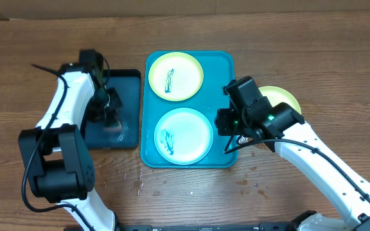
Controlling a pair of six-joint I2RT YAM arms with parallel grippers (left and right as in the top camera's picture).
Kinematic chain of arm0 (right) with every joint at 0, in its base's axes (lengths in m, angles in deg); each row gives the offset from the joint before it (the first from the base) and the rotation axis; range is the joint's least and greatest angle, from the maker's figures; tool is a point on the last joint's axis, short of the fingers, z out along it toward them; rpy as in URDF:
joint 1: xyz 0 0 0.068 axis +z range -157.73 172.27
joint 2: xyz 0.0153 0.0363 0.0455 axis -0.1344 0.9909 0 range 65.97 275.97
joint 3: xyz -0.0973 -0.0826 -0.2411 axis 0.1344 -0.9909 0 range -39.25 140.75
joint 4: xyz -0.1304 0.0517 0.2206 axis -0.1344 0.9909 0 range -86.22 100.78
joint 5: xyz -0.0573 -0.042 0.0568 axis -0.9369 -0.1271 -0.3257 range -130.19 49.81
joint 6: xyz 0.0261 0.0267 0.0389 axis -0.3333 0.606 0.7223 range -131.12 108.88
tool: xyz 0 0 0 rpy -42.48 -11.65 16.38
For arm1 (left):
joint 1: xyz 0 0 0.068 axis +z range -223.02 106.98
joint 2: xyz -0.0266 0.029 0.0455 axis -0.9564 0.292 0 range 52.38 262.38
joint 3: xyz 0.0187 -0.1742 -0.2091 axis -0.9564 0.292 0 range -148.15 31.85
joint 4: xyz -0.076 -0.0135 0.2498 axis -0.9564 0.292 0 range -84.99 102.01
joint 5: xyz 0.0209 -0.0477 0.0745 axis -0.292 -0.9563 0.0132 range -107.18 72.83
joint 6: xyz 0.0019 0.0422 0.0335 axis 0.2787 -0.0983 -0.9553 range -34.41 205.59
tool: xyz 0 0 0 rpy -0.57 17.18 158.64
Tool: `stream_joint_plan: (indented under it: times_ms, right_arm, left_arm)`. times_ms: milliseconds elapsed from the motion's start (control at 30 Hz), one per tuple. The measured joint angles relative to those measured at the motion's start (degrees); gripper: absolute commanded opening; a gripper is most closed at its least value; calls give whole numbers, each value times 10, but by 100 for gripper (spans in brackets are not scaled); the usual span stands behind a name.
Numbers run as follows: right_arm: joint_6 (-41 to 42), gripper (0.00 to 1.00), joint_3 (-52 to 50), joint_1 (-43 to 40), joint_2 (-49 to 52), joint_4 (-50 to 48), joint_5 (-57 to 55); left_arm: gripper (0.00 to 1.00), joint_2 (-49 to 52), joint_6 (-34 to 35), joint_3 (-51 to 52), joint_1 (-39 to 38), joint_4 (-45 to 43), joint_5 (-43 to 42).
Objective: Clean dirty plates on tray and stack at the side
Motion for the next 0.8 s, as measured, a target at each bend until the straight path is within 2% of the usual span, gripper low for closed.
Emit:
stream_joint_plan:
  times_ms: [133,300,400,467,567,633,700,800]
  right_arm:
    - [0,38,0,0,0,0,0]
    - [0,38,0,0,0,-2,0]
    - [0,38,0,0,0,-2,0]
    - [0,33,0,0,0,-2,0]
    - [4,35,0,0,1,-5,-1]
    - [18,39,0,0,5,-4,-12]
    - [38,45,0,0,17,-5,-26]
    - [67,46,0,0,56,-23,-46]
  left_arm:
    - [5,-3,-2,2,-6,-37,18]
    - [4,-3,-2,96,-29,-142,28]
    - [4,-2,-2,126,-34,-156,32]
    - [4,-2,-2,124,-34,-152,32]
    - [4,-1,-7,79,-33,-56,32]
    - [4,3,-11,30,-33,5,27]
    - [4,3,-18,-43,-33,58,12]
    - [4,2,-39,-168,-34,146,-29]
